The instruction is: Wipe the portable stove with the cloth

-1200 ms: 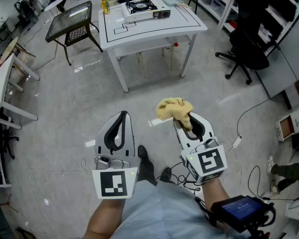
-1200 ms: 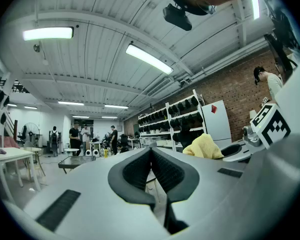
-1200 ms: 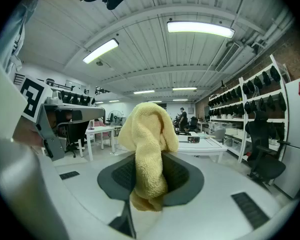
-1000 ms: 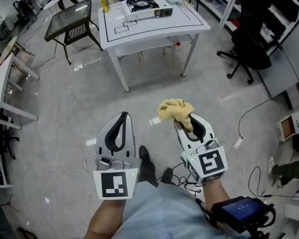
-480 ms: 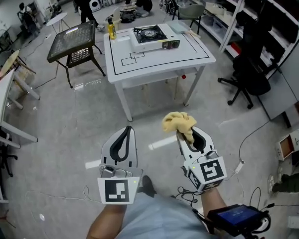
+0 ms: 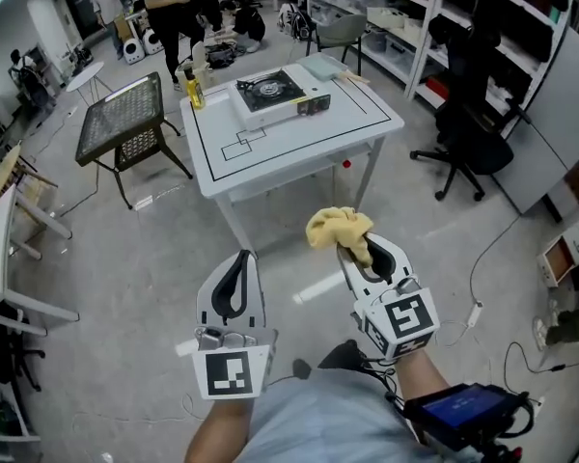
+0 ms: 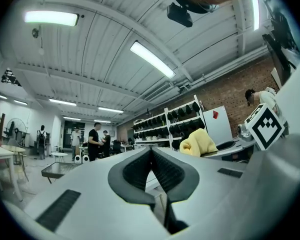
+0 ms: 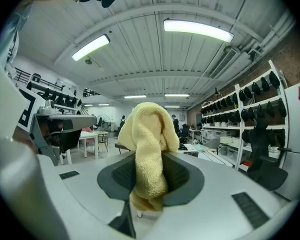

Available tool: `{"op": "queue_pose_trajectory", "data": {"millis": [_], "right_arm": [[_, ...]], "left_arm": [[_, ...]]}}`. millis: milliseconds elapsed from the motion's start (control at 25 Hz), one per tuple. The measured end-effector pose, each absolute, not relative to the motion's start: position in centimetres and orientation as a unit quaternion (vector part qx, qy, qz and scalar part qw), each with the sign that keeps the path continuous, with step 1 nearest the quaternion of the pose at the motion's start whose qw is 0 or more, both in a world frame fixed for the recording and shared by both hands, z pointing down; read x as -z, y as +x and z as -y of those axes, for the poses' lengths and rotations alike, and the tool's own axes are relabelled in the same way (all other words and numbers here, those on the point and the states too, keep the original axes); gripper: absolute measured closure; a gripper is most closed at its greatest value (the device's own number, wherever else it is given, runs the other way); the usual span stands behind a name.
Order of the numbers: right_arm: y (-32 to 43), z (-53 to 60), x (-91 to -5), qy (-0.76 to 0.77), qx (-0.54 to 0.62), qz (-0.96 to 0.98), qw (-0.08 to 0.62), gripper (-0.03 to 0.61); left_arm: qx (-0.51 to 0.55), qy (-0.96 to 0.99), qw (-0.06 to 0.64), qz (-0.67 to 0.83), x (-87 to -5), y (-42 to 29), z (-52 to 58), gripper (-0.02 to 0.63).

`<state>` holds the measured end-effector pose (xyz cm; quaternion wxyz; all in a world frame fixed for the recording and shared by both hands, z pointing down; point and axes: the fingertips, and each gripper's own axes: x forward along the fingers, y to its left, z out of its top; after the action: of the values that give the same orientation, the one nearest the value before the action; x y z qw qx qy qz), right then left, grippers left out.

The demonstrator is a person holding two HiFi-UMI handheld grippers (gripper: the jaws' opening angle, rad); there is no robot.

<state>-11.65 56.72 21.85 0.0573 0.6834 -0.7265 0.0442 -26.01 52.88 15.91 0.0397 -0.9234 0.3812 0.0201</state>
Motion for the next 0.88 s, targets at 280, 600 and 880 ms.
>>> {"op": "queue_pose_trajectory", "data": {"millis": [280, 600, 880], "right_arm": [[-7.8, -53.4, -26.3, 0.687, -0.083, 0.717, 0.080, 0.453], [-1.4, -46.1, -31.1, 0.672, -0.127, 0.725, 0.086, 0.453], [3.4, -40.3, -32.2, 0.647, -0.131, 0.748, 0.071, 0.453]], "left_arm": [[0.033, -0.925, 0.004, -0.379, -21.0, -23.0, -49.1, 0.595], [0.077, -0.920, 0.001, -0.384, -24.1, -16.8, -41.7, 0.595], [0.104, -0.913, 0.016, -0.394, -25.2, -11.0, -37.4, 0.595]]}}
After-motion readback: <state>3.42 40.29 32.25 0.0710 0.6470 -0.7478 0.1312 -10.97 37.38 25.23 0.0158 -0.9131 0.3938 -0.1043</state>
